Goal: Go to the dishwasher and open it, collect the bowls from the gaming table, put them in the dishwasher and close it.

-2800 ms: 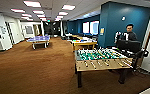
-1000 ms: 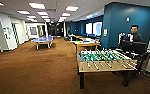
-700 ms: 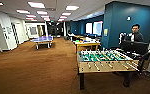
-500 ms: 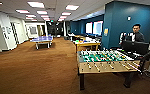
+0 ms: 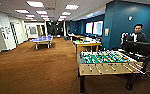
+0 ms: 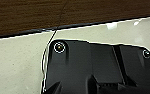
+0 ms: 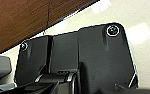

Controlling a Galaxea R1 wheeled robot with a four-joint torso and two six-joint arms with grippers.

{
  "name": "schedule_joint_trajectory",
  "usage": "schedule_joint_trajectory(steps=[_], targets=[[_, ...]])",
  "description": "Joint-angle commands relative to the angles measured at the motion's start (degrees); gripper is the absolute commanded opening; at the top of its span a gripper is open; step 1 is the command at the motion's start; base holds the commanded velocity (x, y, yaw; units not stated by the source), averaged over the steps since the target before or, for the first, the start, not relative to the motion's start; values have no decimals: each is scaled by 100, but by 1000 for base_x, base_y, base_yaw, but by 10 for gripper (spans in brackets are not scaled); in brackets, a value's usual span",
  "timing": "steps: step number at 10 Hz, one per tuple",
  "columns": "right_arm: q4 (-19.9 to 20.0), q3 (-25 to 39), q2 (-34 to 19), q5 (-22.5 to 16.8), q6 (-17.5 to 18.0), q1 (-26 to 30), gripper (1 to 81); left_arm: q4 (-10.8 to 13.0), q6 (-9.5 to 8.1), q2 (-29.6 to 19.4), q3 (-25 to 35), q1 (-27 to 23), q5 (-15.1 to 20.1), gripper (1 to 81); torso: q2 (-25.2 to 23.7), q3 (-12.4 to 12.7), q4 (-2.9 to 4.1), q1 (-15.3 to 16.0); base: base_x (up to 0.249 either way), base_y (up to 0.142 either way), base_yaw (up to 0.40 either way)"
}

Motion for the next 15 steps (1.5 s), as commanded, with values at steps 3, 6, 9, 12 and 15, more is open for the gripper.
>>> schedule_joint_trajectory(steps=[3,6,9,12,15], targets=[[-43,19,9,-260,-12,329,811,-32,0,-53,-34,-363,217,811,0,0,0,0,139,0,0],[-43,19,18,-260,-12,329,811,-41,0,-62,-34,-363,217,811,0,0,0,0,140,0,0],[-43,19,18,-260,-12,329,811,-103,-9,-71,-34,-363,217,811,0,0,0,0,143,61,0],[-52,19,35,-269,-12,329,811,-103,-9,-71,-34,-363,225,811,2,0,0,2,143,84,0],[-70,19,36,-269,-12,337,811,-103,-9,-62,-34,-363,225,811,0,2,0,-7,143,80,0]])
